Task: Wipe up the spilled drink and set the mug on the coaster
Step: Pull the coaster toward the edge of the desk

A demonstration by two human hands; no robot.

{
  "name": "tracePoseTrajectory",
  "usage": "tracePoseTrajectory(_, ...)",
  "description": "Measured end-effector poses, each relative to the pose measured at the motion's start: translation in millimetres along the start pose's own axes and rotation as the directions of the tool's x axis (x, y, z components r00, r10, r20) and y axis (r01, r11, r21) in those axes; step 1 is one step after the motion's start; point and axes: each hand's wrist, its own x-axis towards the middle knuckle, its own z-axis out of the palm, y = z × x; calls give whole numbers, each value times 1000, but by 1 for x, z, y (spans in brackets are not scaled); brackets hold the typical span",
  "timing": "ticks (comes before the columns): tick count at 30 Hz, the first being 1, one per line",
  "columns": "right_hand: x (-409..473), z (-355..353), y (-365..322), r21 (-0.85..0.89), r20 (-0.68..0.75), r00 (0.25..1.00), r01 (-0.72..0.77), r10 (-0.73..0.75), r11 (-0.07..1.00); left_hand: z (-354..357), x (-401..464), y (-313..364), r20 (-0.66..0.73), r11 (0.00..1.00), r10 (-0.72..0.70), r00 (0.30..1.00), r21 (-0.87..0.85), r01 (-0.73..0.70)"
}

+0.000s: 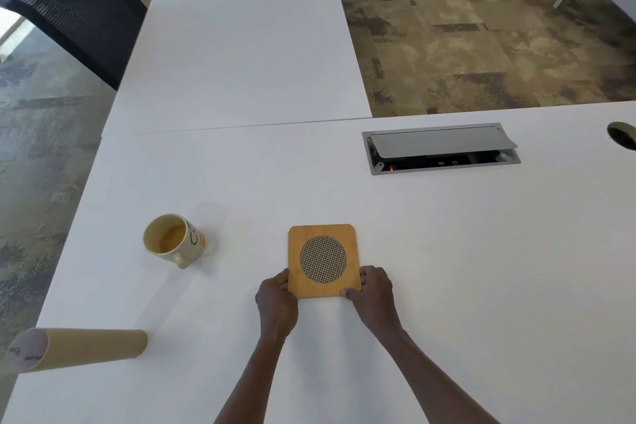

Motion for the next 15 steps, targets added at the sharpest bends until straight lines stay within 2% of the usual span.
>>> tracePoseTrajectory(15, -8, 3, 2, -35, -27, 994, 106, -107, 994, -1, 0, -9, 22, 998, 11, 1000, 57, -12)
